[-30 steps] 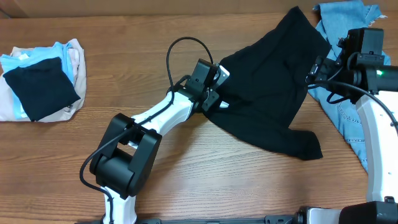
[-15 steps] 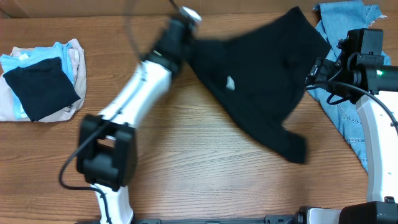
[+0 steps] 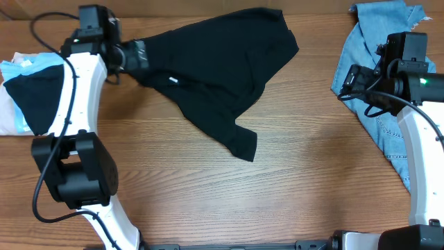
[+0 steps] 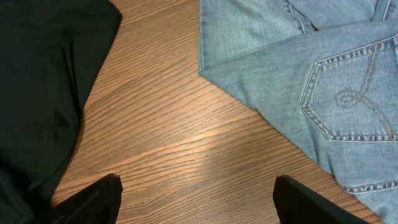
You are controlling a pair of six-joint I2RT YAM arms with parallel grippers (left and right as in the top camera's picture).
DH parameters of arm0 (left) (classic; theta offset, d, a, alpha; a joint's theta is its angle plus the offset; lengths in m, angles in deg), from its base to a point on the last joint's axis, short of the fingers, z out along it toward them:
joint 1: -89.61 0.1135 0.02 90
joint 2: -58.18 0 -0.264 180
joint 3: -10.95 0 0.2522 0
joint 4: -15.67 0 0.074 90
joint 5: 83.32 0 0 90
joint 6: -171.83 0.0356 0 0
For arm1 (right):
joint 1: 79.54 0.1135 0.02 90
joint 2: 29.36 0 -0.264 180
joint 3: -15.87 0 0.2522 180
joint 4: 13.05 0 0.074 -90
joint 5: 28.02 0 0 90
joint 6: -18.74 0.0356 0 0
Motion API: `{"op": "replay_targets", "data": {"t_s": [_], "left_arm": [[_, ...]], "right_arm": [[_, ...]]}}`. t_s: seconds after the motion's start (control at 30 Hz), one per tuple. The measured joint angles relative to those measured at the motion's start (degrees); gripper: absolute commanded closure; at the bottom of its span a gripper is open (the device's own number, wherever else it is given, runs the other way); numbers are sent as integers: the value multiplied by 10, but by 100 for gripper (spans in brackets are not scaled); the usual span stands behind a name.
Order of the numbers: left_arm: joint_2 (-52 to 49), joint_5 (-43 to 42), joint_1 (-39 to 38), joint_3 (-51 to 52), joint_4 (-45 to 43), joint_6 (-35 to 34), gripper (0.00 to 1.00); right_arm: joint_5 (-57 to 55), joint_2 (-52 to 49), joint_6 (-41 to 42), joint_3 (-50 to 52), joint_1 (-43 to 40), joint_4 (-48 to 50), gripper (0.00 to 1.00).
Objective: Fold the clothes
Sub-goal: 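Pull the t-shirt left and spread it with the left gripper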
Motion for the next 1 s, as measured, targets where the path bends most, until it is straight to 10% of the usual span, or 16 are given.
{"op": "replay_targets", "data": {"t_s": [0.77, 0.93, 1.0], "left_arm": [[-51, -23, -336, 0, 106, -184, 0], [-115, -7, -346, 0, 106, -222, 28], [-131, 4, -345, 0, 110, -231, 56]], "right_arm": [[0, 0, 0, 0, 0, 0, 18], [0, 0, 0, 0, 0, -2, 18], [0, 0, 0, 0, 0, -2, 18]]}}
